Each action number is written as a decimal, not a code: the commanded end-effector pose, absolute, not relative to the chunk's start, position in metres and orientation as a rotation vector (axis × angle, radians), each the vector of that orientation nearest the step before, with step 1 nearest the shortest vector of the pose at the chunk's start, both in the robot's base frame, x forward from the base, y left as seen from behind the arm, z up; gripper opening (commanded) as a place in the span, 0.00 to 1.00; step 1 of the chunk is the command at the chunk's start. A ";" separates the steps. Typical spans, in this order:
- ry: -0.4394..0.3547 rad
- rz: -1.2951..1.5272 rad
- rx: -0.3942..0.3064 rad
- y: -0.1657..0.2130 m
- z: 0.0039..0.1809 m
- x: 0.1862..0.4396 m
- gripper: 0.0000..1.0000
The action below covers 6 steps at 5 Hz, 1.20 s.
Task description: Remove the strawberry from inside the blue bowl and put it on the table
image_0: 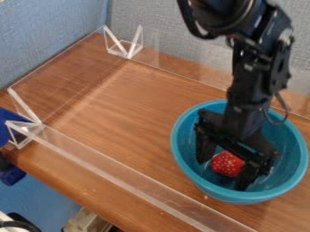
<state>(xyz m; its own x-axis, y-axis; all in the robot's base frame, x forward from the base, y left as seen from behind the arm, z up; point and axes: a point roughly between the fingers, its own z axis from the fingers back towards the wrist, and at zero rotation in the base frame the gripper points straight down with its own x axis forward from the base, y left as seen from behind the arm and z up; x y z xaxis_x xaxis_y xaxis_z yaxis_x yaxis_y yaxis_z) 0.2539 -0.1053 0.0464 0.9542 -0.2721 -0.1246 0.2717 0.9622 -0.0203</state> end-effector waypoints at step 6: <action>0.020 -0.274 0.000 -0.114 0.069 0.257 0.00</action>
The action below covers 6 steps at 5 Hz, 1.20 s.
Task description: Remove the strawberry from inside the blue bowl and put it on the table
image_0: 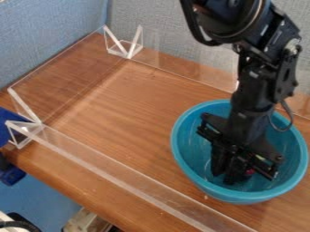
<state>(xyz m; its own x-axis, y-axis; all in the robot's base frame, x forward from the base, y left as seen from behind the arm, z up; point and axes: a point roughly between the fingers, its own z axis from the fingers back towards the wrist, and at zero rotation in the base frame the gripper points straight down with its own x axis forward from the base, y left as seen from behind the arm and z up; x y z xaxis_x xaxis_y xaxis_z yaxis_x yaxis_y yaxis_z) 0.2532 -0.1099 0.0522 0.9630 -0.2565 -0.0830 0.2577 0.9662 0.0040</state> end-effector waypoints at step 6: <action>-0.022 -0.265 0.007 -0.113 0.070 0.258 0.00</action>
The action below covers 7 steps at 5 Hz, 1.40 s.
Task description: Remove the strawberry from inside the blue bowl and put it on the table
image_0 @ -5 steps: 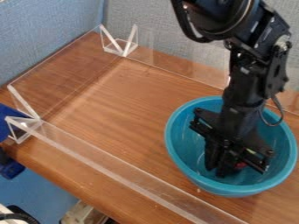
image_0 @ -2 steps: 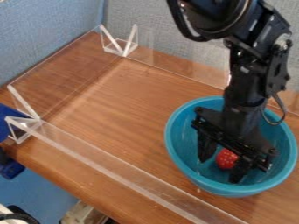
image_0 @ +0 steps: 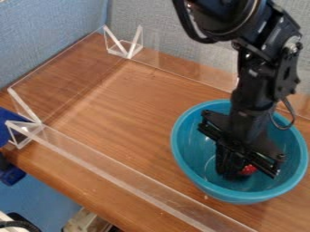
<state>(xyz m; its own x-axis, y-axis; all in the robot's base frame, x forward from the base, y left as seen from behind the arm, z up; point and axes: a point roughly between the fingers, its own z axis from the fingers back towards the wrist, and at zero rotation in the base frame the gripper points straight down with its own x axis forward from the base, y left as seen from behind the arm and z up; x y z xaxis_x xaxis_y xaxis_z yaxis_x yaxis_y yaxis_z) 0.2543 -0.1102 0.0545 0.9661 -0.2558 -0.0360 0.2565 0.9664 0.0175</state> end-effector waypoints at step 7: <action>-0.170 -0.141 0.101 -0.043 0.171 0.278 0.00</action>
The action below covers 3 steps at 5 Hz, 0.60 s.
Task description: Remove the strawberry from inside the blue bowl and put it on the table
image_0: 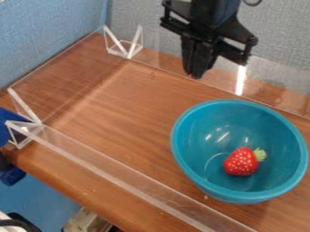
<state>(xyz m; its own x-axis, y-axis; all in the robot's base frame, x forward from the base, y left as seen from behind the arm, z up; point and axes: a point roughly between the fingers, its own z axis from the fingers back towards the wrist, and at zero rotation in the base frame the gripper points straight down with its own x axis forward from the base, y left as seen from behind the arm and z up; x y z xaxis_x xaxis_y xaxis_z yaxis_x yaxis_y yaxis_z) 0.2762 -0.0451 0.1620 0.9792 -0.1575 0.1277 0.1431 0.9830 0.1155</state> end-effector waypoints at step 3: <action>-0.116 -0.197 0.091 -0.063 0.124 0.267 1.00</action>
<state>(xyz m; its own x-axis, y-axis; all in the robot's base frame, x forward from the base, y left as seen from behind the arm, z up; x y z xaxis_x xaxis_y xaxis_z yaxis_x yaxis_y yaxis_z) 0.2652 -0.0629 0.1097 0.9783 -0.2008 0.0516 0.1945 0.9751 0.1066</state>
